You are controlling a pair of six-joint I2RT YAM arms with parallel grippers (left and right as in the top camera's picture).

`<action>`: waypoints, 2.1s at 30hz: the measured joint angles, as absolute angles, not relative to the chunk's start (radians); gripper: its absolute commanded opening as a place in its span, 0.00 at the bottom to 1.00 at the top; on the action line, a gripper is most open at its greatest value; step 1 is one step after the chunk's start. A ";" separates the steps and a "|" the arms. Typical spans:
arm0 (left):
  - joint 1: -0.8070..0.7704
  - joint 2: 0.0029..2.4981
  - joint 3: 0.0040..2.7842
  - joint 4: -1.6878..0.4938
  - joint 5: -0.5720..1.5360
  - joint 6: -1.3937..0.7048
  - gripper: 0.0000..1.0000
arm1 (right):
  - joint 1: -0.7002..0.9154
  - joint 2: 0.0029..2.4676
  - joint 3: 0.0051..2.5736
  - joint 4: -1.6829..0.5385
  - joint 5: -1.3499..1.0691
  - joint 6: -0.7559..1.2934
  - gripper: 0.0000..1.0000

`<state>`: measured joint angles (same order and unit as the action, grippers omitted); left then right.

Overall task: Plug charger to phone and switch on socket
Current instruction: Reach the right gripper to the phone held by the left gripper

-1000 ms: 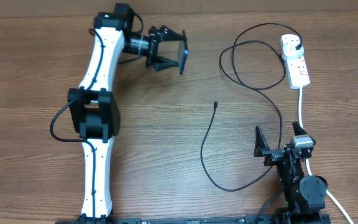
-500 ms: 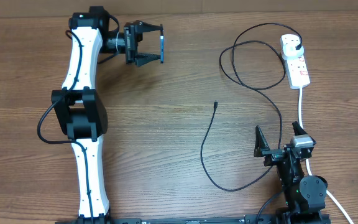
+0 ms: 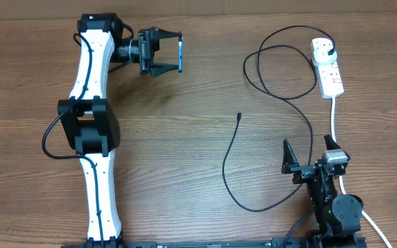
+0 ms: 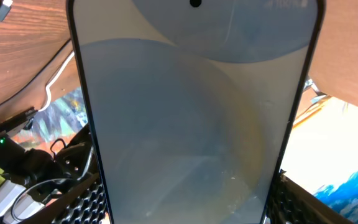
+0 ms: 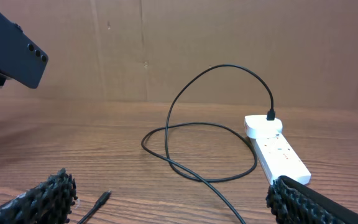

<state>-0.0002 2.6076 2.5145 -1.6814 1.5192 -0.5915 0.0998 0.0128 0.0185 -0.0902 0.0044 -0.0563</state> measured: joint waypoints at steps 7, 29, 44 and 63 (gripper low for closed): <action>0.000 2.608 2.514 -1.686 1.519 -0.539 0.69 | 0.100 0.013 0.019 0.069 -0.025 -0.031 1.00; -0.004 2.608 2.514 -1.686 1.519 -0.512 0.65 | 0.101 0.549 0.959 -0.580 -0.384 0.228 1.00; -0.072 2.608 2.515 -1.687 1.416 -0.529 0.66 | 0.326 1.260 1.357 -0.847 -0.537 0.324 0.93; -0.231 2.608 2.515 -1.623 1.108 -0.661 0.66 | 0.584 1.542 1.357 -0.809 0.097 0.752 0.66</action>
